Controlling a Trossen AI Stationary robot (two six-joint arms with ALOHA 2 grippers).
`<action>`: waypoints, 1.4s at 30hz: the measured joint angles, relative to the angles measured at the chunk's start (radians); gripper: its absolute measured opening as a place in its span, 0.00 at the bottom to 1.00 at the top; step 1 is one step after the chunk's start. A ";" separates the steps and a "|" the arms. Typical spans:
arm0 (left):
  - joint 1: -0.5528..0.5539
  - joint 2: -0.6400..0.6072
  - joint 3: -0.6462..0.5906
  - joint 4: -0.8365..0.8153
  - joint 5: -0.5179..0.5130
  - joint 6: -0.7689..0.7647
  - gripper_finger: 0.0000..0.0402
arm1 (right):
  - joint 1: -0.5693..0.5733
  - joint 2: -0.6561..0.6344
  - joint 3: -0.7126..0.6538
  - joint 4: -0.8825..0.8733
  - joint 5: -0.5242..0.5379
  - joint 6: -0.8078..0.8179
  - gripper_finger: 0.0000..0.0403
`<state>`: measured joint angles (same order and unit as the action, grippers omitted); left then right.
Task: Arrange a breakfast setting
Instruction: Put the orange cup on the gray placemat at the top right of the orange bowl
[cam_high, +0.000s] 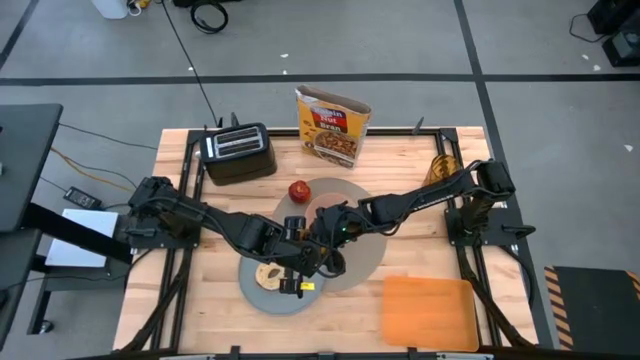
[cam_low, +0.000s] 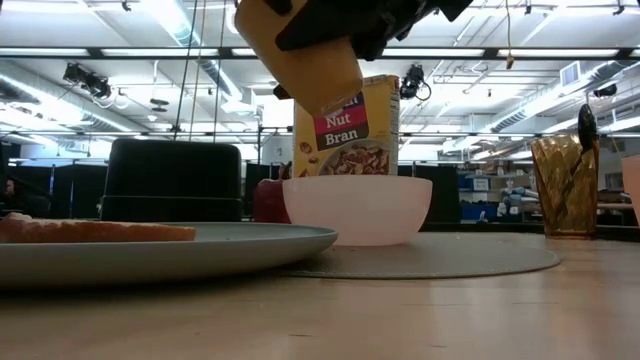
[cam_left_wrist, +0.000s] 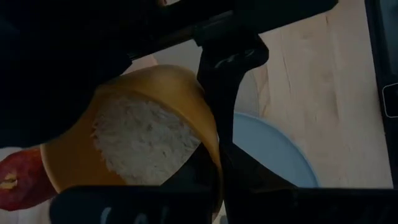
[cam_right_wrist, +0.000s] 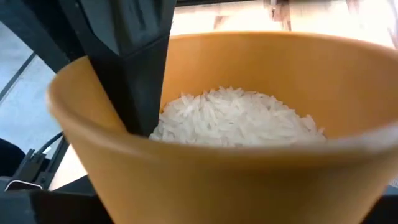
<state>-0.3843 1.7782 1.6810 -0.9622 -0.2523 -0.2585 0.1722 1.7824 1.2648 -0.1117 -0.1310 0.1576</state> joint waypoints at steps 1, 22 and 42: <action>0.000 0.000 0.000 0.001 0.000 -0.009 0.04 | 0.000 0.000 0.000 0.001 0.001 0.002 0.80; -0.021 -0.016 0.238 -0.236 0.021 -0.097 0.31 | 0.051 -0.064 0.003 -0.119 0.063 0.053 0.78; -0.231 -0.080 0.419 -0.197 -0.366 -0.313 0.31 | 0.243 -0.624 -0.436 -0.188 0.578 0.288 0.78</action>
<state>-0.6153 1.6980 2.1005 -1.1595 -0.6185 -0.5715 0.4152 1.1588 0.8292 -0.3000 0.4472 0.4453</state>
